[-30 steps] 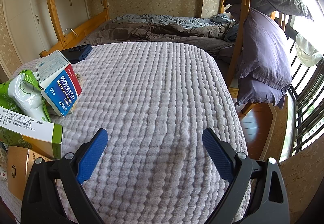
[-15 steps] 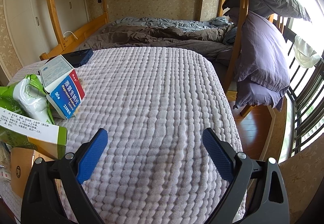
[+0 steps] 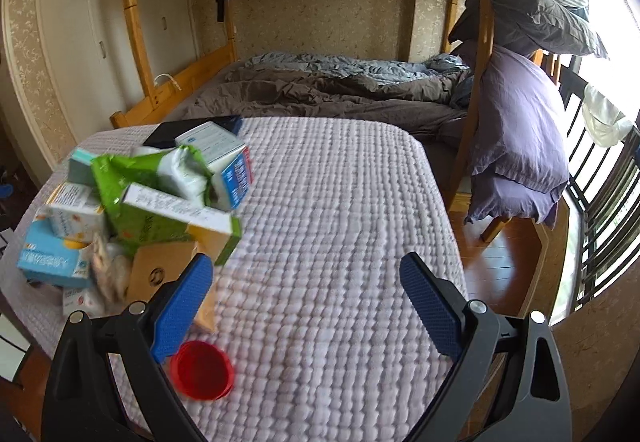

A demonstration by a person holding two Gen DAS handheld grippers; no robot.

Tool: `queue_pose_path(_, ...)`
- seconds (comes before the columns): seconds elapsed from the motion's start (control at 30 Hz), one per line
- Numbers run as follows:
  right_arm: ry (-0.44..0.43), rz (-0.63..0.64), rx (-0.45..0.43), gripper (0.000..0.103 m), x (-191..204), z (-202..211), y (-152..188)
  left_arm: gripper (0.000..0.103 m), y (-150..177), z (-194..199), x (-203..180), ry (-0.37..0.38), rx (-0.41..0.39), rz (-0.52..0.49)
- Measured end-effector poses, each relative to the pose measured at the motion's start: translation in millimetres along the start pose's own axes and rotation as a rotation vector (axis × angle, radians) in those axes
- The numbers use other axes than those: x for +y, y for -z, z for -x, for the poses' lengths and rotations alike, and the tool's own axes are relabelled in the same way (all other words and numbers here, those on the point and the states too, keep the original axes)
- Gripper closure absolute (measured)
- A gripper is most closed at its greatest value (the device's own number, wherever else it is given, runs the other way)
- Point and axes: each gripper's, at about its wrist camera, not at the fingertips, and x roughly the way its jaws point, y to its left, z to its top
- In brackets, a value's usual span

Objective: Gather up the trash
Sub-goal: 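Grasp the red bottle cap with the right tool while the left grasps a silver-brown box, then carry the red cap and silver box over the white trash bin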

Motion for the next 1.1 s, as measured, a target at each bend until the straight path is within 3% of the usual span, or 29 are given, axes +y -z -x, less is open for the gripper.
queue_pose_path(0.17,-0.020,0.058,0.076,0.010,38.3,4.1,37.7,0.001,13.8,-13.0,-50.2,0.046,0.039,-0.088)
queue_pose_path(0.43,-0.016,0.050,0.135,0.011,64.8,-23.7,61.1,0.001,19.1,-53.0,-65.4,0.060,0.082,-0.098)
queue_pose_path(0.53,-0.015,0.050,0.144,0.019,69.6,-31.5,64.3,0.012,15.6,-58.8,-68.0,0.065,0.072,-0.106)
queue_pose_path(0.6,-0.018,0.050,0.131,0.023,71.7,-31.5,63.6,0.028,14.7,-62.4,-67.8,0.087,0.075,-0.110)
queue_pose_path(0.63,-0.018,0.055,0.127,0.028,73.4,-31.5,62.8,0.044,14.0,-65.4,-68.8,0.101,0.086,-0.107)
queue_pose_path(0.77,-0.027,0.088,0.117,0.057,81.5,-25.0,62.5,0.045,18.0,-56.4,-73.6,0.131,0.072,-0.077)
queue_pose_path(1.1,-0.080,0.062,0.113,0.056,93.4,6.5,74.4,0.047,36.3,-23.5,-85.2,0.114,0.078,0.003)
